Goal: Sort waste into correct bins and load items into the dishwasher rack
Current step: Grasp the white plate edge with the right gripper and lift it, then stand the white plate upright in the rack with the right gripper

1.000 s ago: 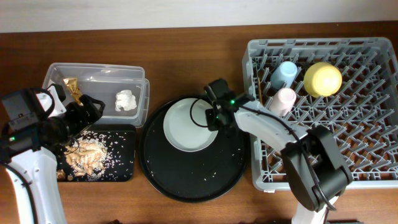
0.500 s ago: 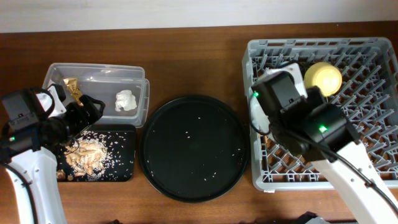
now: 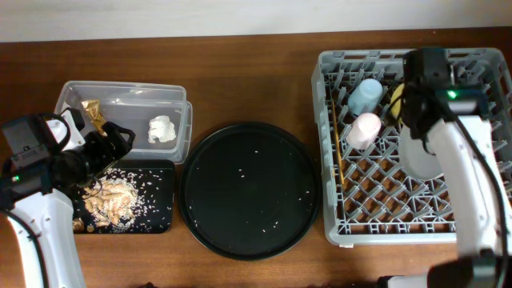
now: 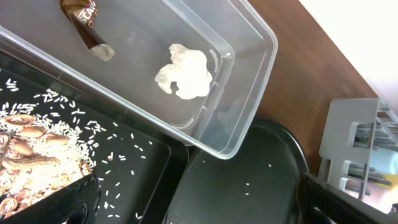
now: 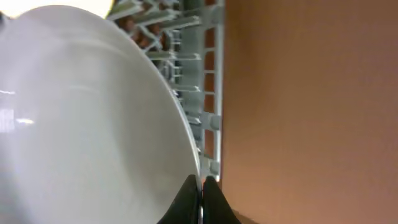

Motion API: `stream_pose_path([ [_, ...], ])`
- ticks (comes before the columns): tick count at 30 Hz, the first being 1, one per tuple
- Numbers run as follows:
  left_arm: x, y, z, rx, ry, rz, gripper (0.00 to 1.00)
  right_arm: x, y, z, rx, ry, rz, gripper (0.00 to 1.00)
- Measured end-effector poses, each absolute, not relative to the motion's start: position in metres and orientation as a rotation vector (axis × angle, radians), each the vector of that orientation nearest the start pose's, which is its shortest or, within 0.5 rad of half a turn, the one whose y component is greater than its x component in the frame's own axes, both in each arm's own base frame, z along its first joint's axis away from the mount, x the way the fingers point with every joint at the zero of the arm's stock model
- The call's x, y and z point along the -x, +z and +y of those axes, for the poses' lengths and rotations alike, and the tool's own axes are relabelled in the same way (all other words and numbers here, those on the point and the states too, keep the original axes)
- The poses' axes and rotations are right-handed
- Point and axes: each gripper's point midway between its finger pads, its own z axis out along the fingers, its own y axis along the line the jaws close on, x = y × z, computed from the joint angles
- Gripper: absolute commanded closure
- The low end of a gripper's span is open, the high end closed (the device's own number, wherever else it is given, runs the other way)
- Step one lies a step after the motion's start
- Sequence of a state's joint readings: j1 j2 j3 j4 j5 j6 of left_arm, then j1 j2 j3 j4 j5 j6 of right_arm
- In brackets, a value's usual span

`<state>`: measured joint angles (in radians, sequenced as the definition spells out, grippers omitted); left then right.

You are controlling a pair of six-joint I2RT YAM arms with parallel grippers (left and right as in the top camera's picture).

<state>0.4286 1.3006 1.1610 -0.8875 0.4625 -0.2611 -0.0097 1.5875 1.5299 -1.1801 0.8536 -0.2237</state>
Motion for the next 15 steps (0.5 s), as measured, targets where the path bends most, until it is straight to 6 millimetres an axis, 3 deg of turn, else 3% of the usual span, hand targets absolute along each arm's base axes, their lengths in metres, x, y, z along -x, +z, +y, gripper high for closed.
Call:
stream_pose_path([
  [3, -0.322, 0.198, 0.063, 0.695, -0.532, 2.423, 0.01, -0.346, 0.224, -0.128, 0.161, -1.247, 2.706, 0.96],
  [6, -0.321, 0.198, 0.063, 0.695, -0.532, 2.423, 0.01, -0.357, 0.222, -0.121, 0.182, -1.213, 2.681, 0.96],
  [8, -0.322, 0.198, 0.063, 0.695, -0.531, 2.423, 0.01, -0.370, 0.217, -0.111, 0.176, -1.094, 2.664, 0.94],
  [9, -0.322, 0.198, 0.063, 0.695, -0.532, 2.423, 0.01, -0.375, 0.213, -0.105, 0.183, -1.025, 2.666, 0.73],
  [10, -0.322, 0.198, 0.063, 0.695, -0.532, 2.423, 0.01, -0.378, 0.209, -0.099, 0.192, -0.971, 2.673, 0.63],
  [11, -0.322, 0.198, 0.063, 0.695, -0.532, 2.423, 0.01, -0.379, 0.207, -0.095, 0.201, -0.926, 2.679, 0.57],
  [13, -0.322, 0.198, 0.063, 0.695, -0.532, 2.423, 0.01, -0.381, 0.203, -0.090, 0.213, -0.881, 2.688, 0.37],
  [15, -0.322, 0.198, 0.063, 0.695, -0.532, 2.423, 0.01, -0.382, 0.202, -0.087, 0.220, -0.854, 2.692, 0.29],
])
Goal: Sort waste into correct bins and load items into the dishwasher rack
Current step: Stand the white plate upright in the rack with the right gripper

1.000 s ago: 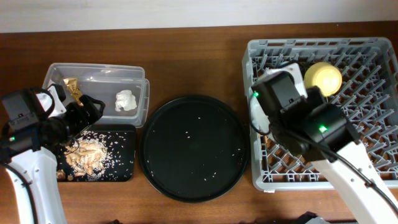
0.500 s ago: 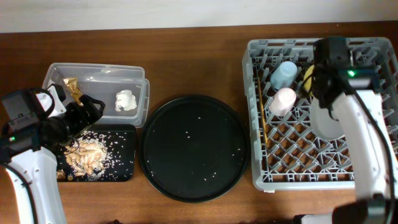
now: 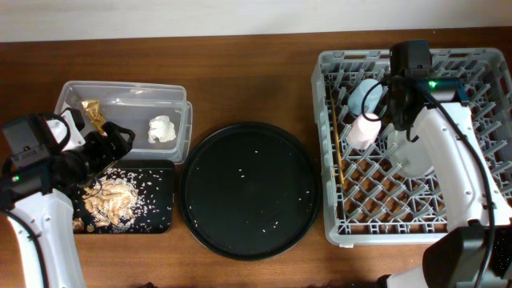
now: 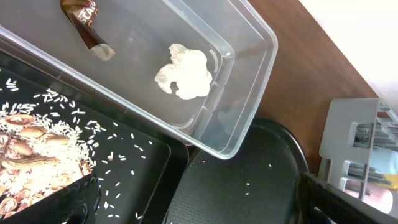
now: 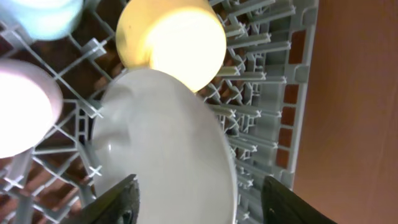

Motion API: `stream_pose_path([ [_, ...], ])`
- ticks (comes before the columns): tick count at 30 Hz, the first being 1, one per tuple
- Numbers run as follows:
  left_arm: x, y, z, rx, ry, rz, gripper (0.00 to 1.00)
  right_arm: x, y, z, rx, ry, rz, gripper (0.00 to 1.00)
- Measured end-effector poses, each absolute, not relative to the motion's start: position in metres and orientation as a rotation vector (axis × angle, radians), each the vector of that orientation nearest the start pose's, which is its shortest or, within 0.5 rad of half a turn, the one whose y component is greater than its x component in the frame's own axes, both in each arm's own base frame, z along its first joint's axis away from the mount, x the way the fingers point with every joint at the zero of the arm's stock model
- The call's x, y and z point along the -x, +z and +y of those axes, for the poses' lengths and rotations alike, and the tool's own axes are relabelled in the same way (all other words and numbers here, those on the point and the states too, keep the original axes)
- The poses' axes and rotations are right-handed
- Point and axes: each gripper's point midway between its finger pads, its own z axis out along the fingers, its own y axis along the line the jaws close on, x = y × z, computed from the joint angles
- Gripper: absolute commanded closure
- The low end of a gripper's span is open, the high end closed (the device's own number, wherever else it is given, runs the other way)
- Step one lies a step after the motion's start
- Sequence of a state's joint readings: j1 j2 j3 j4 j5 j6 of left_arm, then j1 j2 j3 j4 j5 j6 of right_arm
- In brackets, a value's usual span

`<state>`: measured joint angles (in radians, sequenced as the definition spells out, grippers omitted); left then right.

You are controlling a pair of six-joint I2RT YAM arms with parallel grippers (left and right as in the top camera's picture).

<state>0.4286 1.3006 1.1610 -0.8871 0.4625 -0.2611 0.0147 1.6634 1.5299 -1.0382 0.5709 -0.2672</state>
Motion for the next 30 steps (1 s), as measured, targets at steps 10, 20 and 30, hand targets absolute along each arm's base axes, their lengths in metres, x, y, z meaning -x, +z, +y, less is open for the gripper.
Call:
stream_pose_path([
  [10, -0.321, 0.198, 0.063, 0.695, -0.532, 2.423, 0.01, -0.423, 0.242, -0.028, 0.292, -0.558, 2.514, 0.02],
  [20, -0.322, 0.198, 0.063, 0.694, -0.531, 2.423, 0.01, -0.417, 0.241, 0.108, 0.555, 0.120, 2.443, 0.02],
  [30, -0.322, 0.198, 0.063, 0.695, -0.532, 2.423, 0.01, -0.416, 0.241, 0.109, 0.547, 0.133, 2.445, 0.02],
])
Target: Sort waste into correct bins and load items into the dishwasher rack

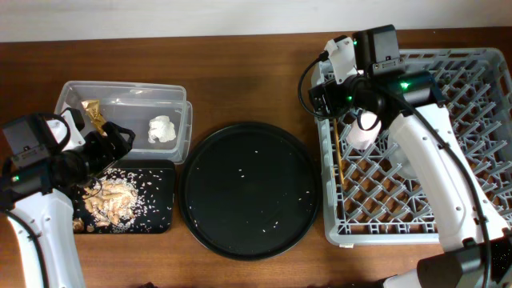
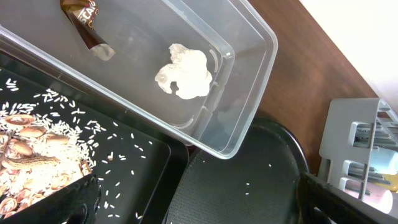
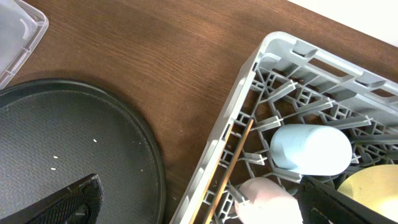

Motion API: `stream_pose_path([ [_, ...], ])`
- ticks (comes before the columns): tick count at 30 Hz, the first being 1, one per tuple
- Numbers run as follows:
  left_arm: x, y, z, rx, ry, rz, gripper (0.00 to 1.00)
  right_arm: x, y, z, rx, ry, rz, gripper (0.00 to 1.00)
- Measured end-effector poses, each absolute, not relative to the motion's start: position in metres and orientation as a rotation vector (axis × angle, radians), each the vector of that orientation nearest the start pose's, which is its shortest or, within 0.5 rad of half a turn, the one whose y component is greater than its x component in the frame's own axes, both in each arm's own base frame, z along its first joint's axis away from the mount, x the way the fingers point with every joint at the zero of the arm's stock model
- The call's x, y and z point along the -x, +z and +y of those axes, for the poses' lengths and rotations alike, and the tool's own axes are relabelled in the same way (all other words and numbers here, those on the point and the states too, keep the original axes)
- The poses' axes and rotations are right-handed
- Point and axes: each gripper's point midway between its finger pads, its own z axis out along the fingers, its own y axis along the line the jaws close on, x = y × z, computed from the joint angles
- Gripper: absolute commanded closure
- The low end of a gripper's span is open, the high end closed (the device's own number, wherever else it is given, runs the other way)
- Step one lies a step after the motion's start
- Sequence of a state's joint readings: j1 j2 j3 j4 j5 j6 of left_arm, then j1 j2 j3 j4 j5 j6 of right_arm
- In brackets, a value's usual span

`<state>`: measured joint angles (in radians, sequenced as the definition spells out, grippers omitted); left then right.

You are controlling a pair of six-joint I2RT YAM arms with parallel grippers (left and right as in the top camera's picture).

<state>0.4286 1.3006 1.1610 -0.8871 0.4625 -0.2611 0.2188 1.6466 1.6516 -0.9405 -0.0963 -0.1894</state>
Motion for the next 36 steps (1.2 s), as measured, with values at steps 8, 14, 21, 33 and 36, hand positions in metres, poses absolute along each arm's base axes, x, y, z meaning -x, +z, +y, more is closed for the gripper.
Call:
stream_pose_path([
  [8, -0.322, 0.198, 0.063, 0.695, -0.532, 2.423, 0.01, -0.356, 0.365, 0.097, 0.494, 0.126, 2.125, 0.02],
  [14, -0.322, 0.199, 0.063, 0.694, -0.531, 2.422, 0.01, -0.222, 0.475, 0.066, 0.425, 0.108, 1.720, 0.02],
  [21, -0.322, 0.198, 0.063, 0.695, -0.532, 2.423, 0.01, -0.141, 0.381, 0.034, 0.317, 0.027, 1.543, 0.02],
  [33, -0.321, 0.198, 0.062, 0.696, -0.532, 2.425, 0.01, -0.236, 0.243, 0.027, 0.078, 0.146, 1.363, 0.02],
  [36, -0.321, 0.198, 0.062, 0.697, -0.533, 2.426, 0.01, -0.243, 0.206, 0.027, 0.073, 0.149, 1.457, 0.02],
])
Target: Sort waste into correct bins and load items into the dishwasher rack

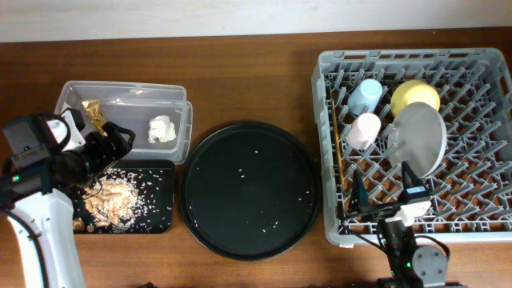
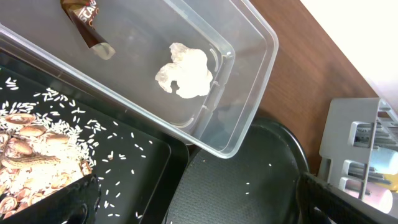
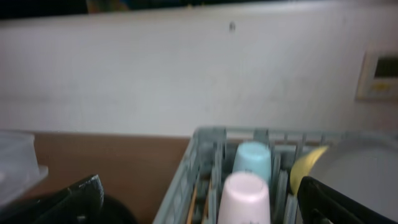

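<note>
The grey dishwasher rack point(image 1: 330, 144) on the right holds a blue cup point(image 1: 366, 95), a pink cup point(image 1: 364, 130), a yellow bowl point(image 1: 415, 95), a white plate point(image 1: 421, 138) on edge and wooden chopsticks point(image 1: 339, 164). My right gripper point(image 1: 384, 192) is open and empty at the rack's near edge; its view looks across the pink cup point(image 3: 246, 198) and blue cup point(image 3: 252, 160). My left gripper point(image 1: 108, 148) is open and empty over the clear bin point(image 2: 249, 93) and black square tray point(image 2: 134, 165).
The clear bin point(image 1: 180, 120) holds a brown wrapper point(image 1: 92, 112) and a crumpled tissue point(image 1: 161, 130). Peanut shells and rice point(image 1: 112, 198) lie on the square tray. A round black tray point(image 1: 250, 190) with a few rice grains sits mid-table.
My right arm was over the rack's far left corner; it is now drawn back to the table's near side, the open gripper at the rack's front edge. The left arm has not moved.
My right gripper was first shut on the white plate's rim inside the rack. Then it was open above the plate, which stayed standing in the rack. Then it hung over the rack's far left corner, and now sits at the near edge. The left arm stayed still.
</note>
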Motion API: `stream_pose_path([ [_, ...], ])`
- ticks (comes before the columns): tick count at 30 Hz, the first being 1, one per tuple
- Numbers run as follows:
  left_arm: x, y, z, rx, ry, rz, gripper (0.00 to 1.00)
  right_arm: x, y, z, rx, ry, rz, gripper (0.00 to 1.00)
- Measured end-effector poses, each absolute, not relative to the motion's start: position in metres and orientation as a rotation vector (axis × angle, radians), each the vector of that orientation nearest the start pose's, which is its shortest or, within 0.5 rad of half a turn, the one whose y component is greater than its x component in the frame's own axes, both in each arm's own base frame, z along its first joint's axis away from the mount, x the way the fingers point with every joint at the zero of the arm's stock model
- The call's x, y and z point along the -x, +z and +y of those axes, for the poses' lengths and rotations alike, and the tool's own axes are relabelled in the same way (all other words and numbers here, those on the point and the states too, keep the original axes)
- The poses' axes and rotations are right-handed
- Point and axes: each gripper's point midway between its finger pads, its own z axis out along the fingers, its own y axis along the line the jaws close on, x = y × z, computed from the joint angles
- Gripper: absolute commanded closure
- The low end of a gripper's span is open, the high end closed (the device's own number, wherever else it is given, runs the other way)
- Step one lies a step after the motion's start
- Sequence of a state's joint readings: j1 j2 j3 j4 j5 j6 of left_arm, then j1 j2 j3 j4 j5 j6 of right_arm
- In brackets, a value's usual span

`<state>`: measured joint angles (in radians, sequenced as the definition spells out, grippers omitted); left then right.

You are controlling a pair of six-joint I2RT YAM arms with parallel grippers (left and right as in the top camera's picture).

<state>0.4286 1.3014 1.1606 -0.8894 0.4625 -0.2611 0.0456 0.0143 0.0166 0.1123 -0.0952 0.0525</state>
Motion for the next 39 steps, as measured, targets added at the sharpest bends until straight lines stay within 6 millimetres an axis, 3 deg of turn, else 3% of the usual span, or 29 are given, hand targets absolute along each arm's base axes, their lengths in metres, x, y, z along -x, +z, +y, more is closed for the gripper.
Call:
stream_pose_path([
  [2, -0.321, 0.198, 0.062, 0.697, -0.533, 2.426, 0.01, -0.245, 0.185, 0.026, 0.065, 0.145, 1.537, 0.02],
  [3, -0.321, 0.198, 0.062, 0.696, -0.532, 2.425, 0.01, -0.245, 0.164, 0.025, 0.062, 0.133, 1.622, 0.02],
  [4, -0.321, 0.198, 0.062, 0.696, -0.532, 2.425, 0.01, -0.245, 0.160, 0.022, 0.052, 0.123, 1.639, 0.02],
  [8, -0.321, 0.198, 0.062, 0.697, -0.533, 2.426, 0.01, -0.246, 0.159, 0.008, 0.007, 0.076, 1.640, 0.02],
  [32, -0.321, 0.198, 0.060, 0.687, -0.531, 2.428, 0.01, -0.246, 0.159, 0.008, 0.007, 0.076, 1.640, 0.02],
  [33, -0.322, 0.202, 0.051, 0.649, -0.537, 2.430, 0.01, -0.246, 0.159, 0.008, 0.007, 0.076, 1.640, 0.02],
  [35, -0.317, 0.228, 0.013, 0.473, -0.558, 2.399, 0.01, -0.246, 0.159, 0.008, 0.007, 0.076, 1.640, 0.02],
  [37, -0.297, 0.265, -0.033, 0.252, -0.598, 2.325, 0.01, -0.246, 0.159, 0.008, 0.007, 0.076, 1.640, 0.02],
  [39, -0.270, 0.293, -0.058, 0.123, -0.616, 2.244, 0.01, -0.246, 0.159, 0.008, 0.006, 0.076, 1.640, 0.02],
])
